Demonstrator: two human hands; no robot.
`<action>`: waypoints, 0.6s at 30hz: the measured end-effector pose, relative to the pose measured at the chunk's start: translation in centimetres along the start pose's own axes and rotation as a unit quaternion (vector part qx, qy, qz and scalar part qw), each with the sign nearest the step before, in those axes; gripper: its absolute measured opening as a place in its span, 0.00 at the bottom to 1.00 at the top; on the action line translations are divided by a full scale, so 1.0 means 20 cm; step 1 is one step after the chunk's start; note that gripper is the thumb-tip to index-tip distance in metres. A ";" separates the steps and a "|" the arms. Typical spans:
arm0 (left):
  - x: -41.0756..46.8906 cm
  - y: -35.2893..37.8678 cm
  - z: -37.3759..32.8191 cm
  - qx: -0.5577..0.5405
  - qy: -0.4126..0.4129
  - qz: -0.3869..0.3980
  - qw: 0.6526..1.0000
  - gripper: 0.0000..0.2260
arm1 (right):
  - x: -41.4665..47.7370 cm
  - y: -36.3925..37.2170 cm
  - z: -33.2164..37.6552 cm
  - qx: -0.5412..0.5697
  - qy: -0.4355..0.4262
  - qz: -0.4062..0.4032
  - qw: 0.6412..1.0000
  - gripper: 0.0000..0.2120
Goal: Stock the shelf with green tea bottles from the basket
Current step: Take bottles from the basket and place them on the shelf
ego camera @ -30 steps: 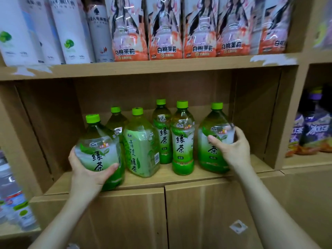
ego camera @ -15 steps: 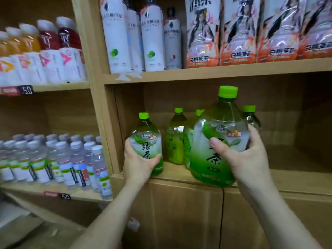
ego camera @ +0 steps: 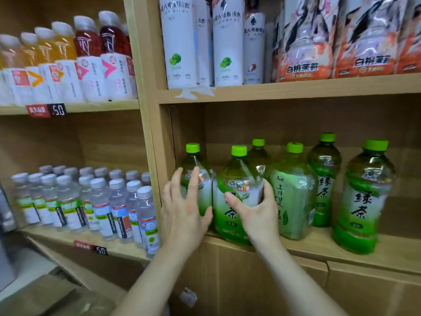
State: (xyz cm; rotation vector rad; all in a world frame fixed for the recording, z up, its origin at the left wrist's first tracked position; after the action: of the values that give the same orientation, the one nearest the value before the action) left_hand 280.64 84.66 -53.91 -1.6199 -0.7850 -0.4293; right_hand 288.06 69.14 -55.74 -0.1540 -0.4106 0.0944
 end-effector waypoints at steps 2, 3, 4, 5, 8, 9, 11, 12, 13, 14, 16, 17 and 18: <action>0.01 0.01 0.00 -0.013 0.015 0.022 1.000 0.40 | 0.01 0.03 0.00 -0.008 -0.008 0.013 1.000 0.52; 0.02 0.01 0.00 -0.014 0.020 0.030 0.999 0.39 | 0.01 0.03 0.01 -0.016 -0.012 0.019 1.000 0.51; 0.03 0.00 0.01 -0.012 0.024 0.037 0.999 0.39 | 0.02 0.04 0.01 -0.023 -0.017 0.028 0.999 0.48; 0.03 0.00 0.01 -0.009 0.028 0.046 0.999 0.39 | 0.02 0.03 0.02 -0.034 -0.022 0.043 0.998 0.45; 0.05 -0.06 0.00 -0.025 0.048 0.047 0.997 0.37 | 0.01 0.00 0.03 -0.096 -0.025 0.081 0.992 0.43; 0.05 -0.09 -0.03 -0.041 0.062 0.029 0.997 0.35 | 0.00 -0.01 0.05 -0.125 -0.025 0.091 0.988 0.44; 0.07 -0.17 -0.11 -0.084 0.094 -0.009 0.992 0.32 | -0.02 -0.05 0.09 -0.185 -0.032 0.105 0.976 0.45; 0.08 -0.20 -0.17 -0.097 0.113 -0.021 0.989 0.31 | -0.03 -0.08 0.12 -0.216 -0.040 0.108 0.970 0.44; 0.09 -0.22 -0.24 -0.102 0.133 -0.032 0.985 0.29 | -0.06 -0.12 0.16 -0.242 -0.056 0.107 0.963 0.42; 0.09 -0.24 -0.31 -0.102 0.153 -0.041 0.982 0.27 | -0.08 -0.18 0.21 -0.263 -0.081 0.091 0.957 0.39; 0.08 -0.25 -0.44 -0.103 0.198 -0.054 0.973 0.23 | -0.13 -0.37 0.31 -0.268 -0.147 0.017 0.952 0.31; 0.06 -0.25 -0.51 -0.107 0.226 -0.057 0.967 0.20 | -0.15 -0.51 0.35 -0.260 -0.184 -0.045 0.947 0.26; 0.04 -0.24 -0.57 -0.113 0.253 -0.055 0.959 0.18 | -0.16 -0.65 0.37 -0.255 -0.212 -0.115 0.937 0.23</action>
State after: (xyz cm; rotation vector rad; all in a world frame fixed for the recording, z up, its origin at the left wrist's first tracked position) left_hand 279.62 74.02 -47.58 -1.5789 -0.4466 -0.9984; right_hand 282.92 56.95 -48.10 -0.6018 -0.8781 -0.2190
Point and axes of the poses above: each hand's wrist, its own x-axis towards the middle knuckle, its own y-axis out of the palm, z = x × y, the point moved 5 cm from there along x, towards the middle knuckle, and after that the axes turned 9 degrees about z, right-handed, at the moved point
